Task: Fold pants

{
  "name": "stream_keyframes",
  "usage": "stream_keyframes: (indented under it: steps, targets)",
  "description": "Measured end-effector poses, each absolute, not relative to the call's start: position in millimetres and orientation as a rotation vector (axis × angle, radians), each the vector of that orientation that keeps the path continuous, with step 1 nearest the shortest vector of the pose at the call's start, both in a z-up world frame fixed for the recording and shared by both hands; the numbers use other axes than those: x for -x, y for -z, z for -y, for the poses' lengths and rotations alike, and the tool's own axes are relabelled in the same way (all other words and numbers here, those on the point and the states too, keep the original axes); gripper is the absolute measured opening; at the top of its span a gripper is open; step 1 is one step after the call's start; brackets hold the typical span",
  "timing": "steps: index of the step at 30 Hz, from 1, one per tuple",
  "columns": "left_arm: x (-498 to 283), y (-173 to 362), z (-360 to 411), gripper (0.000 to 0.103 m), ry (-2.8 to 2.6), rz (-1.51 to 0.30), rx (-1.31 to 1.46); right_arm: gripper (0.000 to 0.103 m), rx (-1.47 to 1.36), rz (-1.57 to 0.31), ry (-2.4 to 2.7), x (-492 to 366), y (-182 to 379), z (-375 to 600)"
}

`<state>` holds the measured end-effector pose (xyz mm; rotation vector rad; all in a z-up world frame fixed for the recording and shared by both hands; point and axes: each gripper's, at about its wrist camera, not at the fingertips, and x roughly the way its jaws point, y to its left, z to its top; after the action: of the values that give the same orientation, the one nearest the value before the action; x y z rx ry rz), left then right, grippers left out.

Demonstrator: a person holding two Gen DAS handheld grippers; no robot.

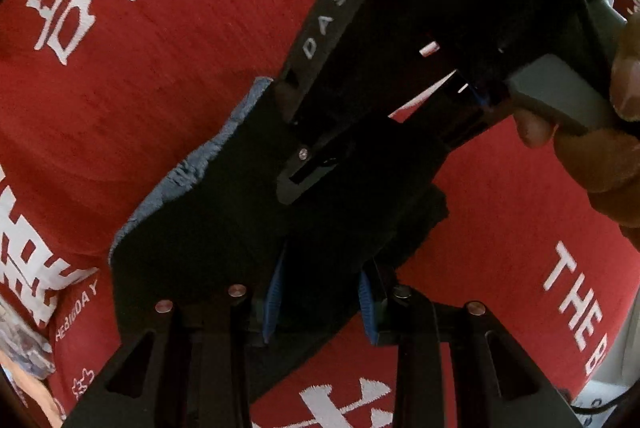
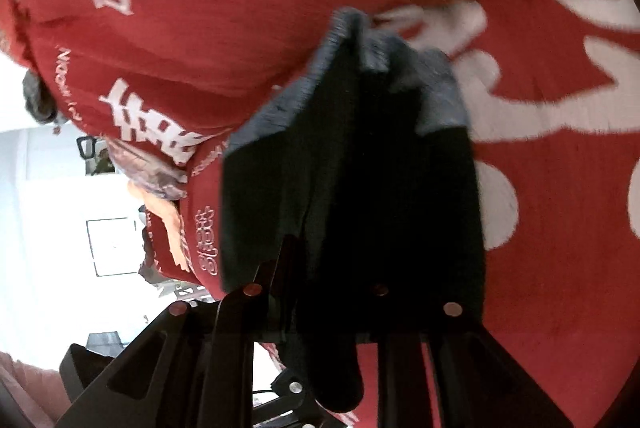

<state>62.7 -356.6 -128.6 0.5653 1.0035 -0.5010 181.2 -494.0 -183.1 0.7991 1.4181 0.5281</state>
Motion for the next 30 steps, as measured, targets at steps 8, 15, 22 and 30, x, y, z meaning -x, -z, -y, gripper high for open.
stream_keyframes:
  steps: [8,15,22,30]
  targets:
    - [-65.9,100.8,315.3,0.062,0.449,-1.095,-0.477,0.036,-0.774,-1.428,-0.441,-168.4,175.8,505.5]
    - [-87.7,83.8,234.8,0.062,0.218,-1.152,-0.341,0.036,-0.63,-1.418,-0.248,-145.6,149.5,520.9]
    - [-103.0,126.2,168.1,0.063,0.046,-1.337,-0.158,0.035,-0.545,-1.317,-0.255,-143.6,115.0,490.8]
    - [-103.9,142.6,157.2,0.065,0.06,-1.383,-0.091,0.035,-0.353,-1.457,-0.191,-129.1,160.2,451.7]
